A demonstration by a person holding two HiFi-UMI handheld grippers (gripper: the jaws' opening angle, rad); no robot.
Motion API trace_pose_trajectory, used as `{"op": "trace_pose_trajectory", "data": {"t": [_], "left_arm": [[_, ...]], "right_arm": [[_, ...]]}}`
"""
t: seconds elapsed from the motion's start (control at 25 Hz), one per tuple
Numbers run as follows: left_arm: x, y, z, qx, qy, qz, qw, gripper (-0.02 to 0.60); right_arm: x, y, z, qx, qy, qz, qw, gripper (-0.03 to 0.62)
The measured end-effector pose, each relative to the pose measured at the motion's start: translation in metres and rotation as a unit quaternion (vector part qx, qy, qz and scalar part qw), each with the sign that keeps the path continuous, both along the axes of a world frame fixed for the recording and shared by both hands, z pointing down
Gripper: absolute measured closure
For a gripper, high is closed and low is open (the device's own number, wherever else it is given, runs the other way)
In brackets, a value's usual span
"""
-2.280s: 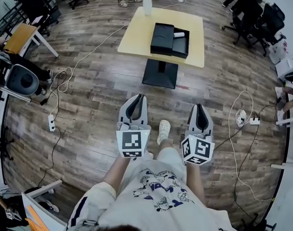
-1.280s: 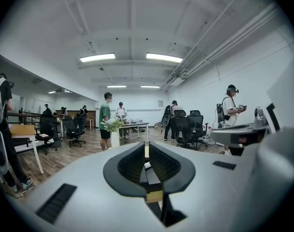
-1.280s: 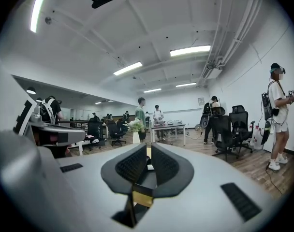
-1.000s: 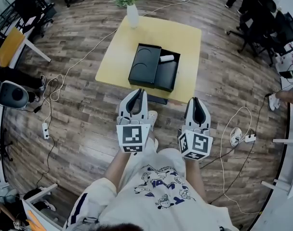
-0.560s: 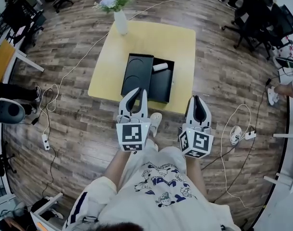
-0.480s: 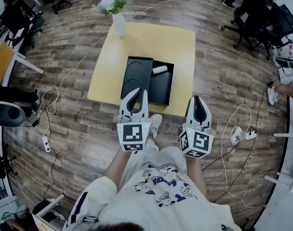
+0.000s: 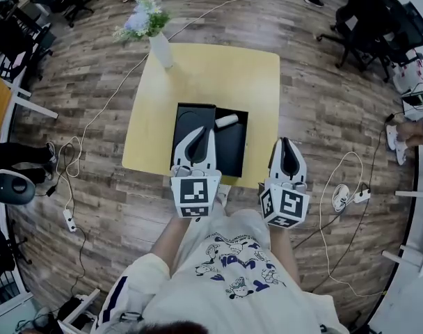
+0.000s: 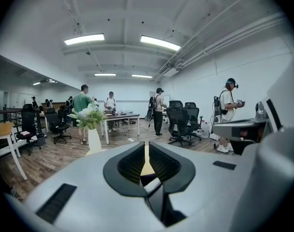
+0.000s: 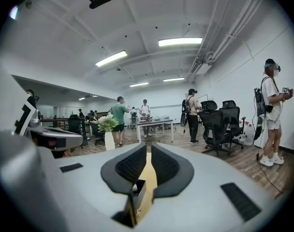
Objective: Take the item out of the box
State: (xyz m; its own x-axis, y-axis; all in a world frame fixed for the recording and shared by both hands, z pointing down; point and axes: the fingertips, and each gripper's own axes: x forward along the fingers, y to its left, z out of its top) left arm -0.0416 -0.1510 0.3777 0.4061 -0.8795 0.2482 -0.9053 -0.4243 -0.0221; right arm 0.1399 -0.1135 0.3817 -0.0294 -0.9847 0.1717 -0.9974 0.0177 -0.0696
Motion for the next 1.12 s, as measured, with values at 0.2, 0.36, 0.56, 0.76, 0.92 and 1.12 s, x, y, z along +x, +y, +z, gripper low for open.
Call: {"op": "trace_pose_trajectory", "data": {"t": [0.2, 0.36, 0.56, 0.76, 0.92, 1.12], "left_arm": [[0.008, -0.026, 0.019, -0.035, -0.022, 0.007, 0.9991, 0.546], [0.010, -0.040, 0.035, -0.061, -0.037, 0.013, 0.9973, 0.546], [0.013, -0.051, 0.051, -0.090, -0.048, 0.019, 0.9946, 0.546], [0.021, -0.053, 0.070, -0.125, -0.061, 0.033, 0.9897, 0.546], [0.031, -0.053, 0.087, -0.158, -0.078, 0.039, 0.9836, 0.546], [0.046, -0.056, 0.108, -0.187, -0.108, 0.041, 0.9756, 0.546]], "right_arm": [[0.006, -0.026, 0.008, -0.013, -0.001, 0.003, 1.000, 0.548], [0.006, -0.043, 0.015, -0.023, -0.003, 0.002, 1.000, 0.548], [0.006, -0.057, 0.024, -0.040, -0.005, -0.002, 0.999, 0.548], [0.009, -0.064, 0.039, -0.059, -0.002, -0.007, 0.998, 0.548], [0.017, -0.068, 0.051, -0.078, -0.004, -0.013, 0.997, 0.548], [0.028, -0.078, 0.069, -0.101, -0.006, -0.034, 0.994, 0.548]]}}
